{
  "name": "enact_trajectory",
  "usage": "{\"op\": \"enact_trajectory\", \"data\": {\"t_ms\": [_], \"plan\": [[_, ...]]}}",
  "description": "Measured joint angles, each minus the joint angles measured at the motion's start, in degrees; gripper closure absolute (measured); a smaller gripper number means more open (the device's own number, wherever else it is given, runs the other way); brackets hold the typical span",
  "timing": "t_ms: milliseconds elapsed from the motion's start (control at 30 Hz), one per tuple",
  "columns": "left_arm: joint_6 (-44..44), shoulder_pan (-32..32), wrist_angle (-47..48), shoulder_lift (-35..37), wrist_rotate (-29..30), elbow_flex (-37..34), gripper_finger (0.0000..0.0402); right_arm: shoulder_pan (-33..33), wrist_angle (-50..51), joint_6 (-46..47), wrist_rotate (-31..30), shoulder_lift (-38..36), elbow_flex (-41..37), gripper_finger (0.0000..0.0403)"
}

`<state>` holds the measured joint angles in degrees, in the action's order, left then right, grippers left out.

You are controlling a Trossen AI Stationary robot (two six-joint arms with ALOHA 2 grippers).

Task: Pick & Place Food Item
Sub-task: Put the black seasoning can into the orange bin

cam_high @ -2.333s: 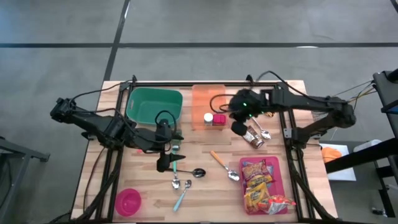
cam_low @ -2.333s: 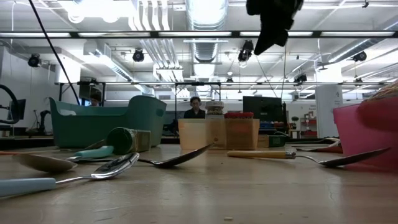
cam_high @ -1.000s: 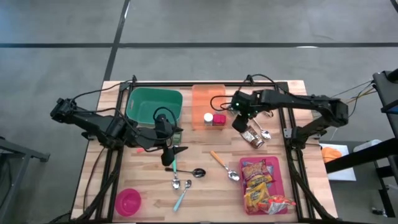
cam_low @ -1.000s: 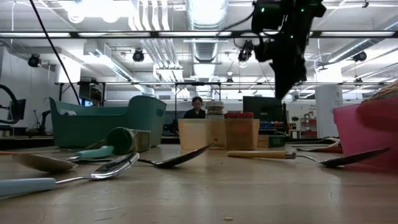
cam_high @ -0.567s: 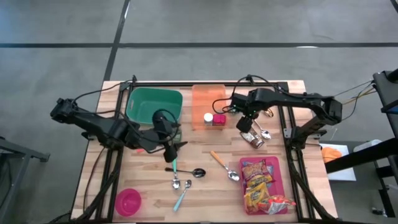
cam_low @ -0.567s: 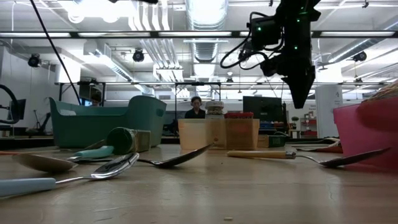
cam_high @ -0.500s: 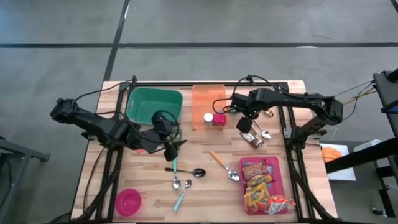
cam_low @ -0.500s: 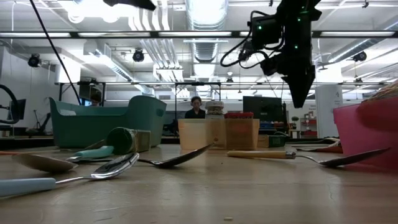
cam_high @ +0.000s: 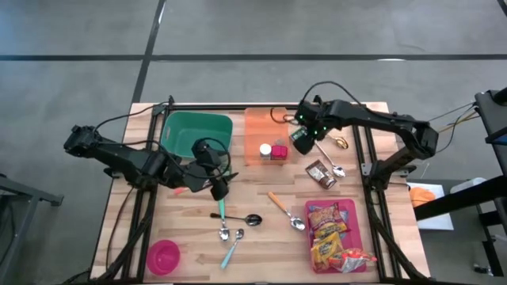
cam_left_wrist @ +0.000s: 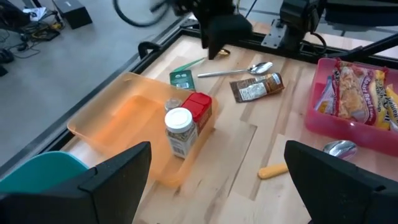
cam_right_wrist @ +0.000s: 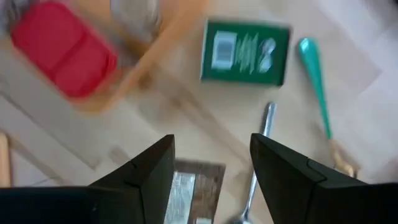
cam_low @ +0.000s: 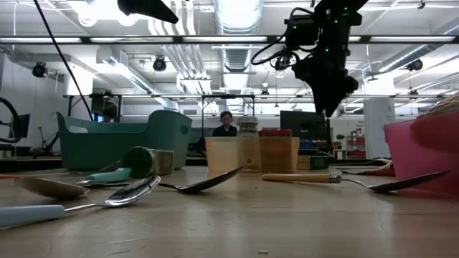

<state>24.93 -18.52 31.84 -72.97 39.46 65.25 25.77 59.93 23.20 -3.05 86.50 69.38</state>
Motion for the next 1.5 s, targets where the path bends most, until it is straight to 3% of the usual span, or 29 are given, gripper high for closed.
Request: {"op": "enact_trajectory", "data": {"t_ms": [233, 467, 567, 933, 1233, 1300, 1433, 1500], "plan": [[0.15, 0.02, 0.44, 0.0, 0.02, 0.0, 0.0031, 5.76, -2.03, -0.79, 3.75, 4.82, 6.68, 0.0196], [0.17, 0.02, 2.59, 0.0, 0.0, 0.0, 0.0031, 6.73, 7.08, -25.71, 6.37, 13.65, 16.18, 0.0196], [0.17, 0.02, 2.98, 0.0, 0.0, 0.0, 0.0031, 6.74, 10.21, -31.3, 6.14, 16.09, 18.61, 0.0196], [0.17, 0.04, 3.21, 0.0, 0.0, 0.0, 0.0031, 6.76, 13.37, -31.8, 6.06, 17.46, 19.76, 0.0196], [0.78, 0.09, 2.81, 0.0, 0.01, 0.0, 0.0031, 6.76, 12.24, -13.83, 3.68, 17.11, 20.98, 0.0196], [1.31, 0.09, 2.75, 0.0, 0.0, 0.0, 0.0031, 6.82, 12.08, -17.44, 2.85, 17.22, 20.98, 0.0196], [1.72, 0.09, 2.73, 0.0, 0.0, 0.0, 0.0031, 6.76, 13.52, -36.04, 2.89, 17.38, 20.76, 0.0196], [1.69, 0.09, 2.75, 0.0, 0.0, 0.0, 0.0031, 6.74, 12.57, -36.27, 3.06, 17.38, 20.57, 0.0196]]}}
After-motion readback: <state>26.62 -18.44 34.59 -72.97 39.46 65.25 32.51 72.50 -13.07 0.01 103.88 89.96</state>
